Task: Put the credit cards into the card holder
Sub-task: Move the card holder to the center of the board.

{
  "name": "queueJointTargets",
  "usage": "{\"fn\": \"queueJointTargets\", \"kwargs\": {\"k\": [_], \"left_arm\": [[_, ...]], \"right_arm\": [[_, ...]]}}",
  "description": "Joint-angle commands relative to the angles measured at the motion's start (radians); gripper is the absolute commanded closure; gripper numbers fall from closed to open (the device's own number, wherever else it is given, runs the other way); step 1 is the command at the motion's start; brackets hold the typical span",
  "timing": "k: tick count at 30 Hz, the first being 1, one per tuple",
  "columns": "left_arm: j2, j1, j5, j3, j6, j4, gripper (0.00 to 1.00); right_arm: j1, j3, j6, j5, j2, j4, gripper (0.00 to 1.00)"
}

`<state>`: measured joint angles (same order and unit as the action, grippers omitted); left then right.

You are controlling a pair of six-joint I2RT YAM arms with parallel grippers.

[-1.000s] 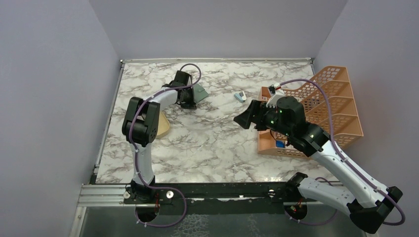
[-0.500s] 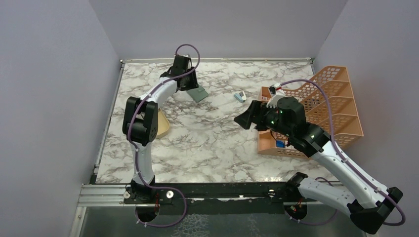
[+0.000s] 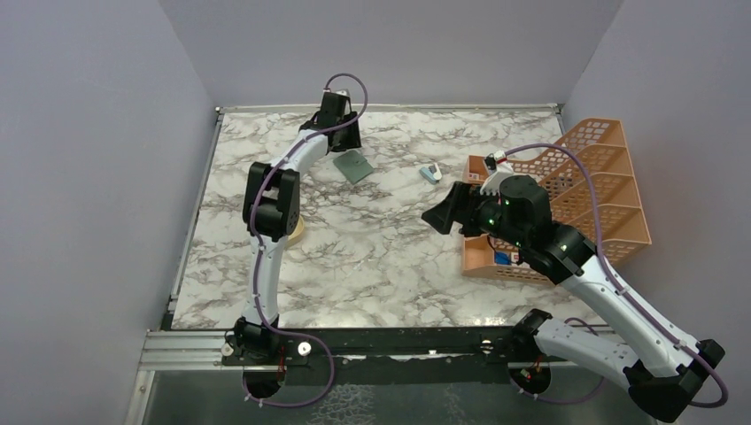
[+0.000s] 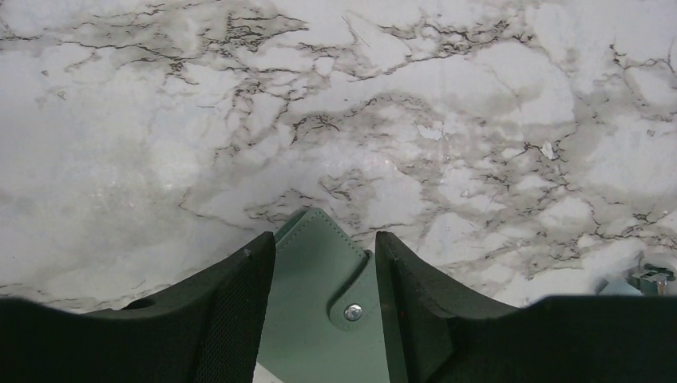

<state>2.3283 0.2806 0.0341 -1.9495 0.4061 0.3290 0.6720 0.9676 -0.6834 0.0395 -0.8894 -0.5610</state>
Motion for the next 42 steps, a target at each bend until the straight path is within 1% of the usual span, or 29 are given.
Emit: {"fn": "queueJointTargets", "kwargs": {"k": [1, 7, 11, 16, 21, 25, 31, 36, 42], "left_arm": [[0.039, -0.008, 0.045, -0.041, -0.049, 0.012, 0.48], [0.046, -0.008, 0.07, 0.023, -0.032, 0.0, 0.49], [0.045, -0.006, 0.118, 0.041, -0.028, -0.006, 0.5], [0.022, -0.005, 0.157, 0.103, 0.003, -0.016, 0.51], [0.001, 0.009, 0.198, 0.162, 0.019, -0.023, 0.54], [-0.039, 0.019, 0.237, 0.249, 0.056, -0.042, 0.56], [-0.122, 0.069, 0.227, 0.403, 0.058, -0.057, 0.59], [-0.212, 0.132, 0.229, 0.548, 0.066, -0.089, 0.59], [-0.334, 0.224, 0.252, 0.741, 0.114, -0.146, 0.59]], "right_arm": [[-0.005, 0.023, 0.014, -0.027, 0.017, -0.014, 0.1], [-0.006, 0.018, 0.022, -0.03, 0.015, -0.016, 0.1], [-0.005, 0.015, 0.027, -0.035, 0.012, -0.014, 0.1], [-0.006, 0.015, 0.027, -0.038, 0.019, -0.016, 0.1], [-0.006, -0.003, 0.024, -0.04, 0.035, -0.014, 0.1], [-0.005, -0.02, 0.019, -0.059, 0.044, -0.019, 0.1], [-0.006, -0.034, 0.015, -0.052, 0.054, -0.005, 0.1], [-0.006, -0.042, 0.015, -0.053, 0.054, -0.005, 0.11], [-0.006, -0.046, 0.009, -0.055, 0.043, -0.027, 0.11]]}}
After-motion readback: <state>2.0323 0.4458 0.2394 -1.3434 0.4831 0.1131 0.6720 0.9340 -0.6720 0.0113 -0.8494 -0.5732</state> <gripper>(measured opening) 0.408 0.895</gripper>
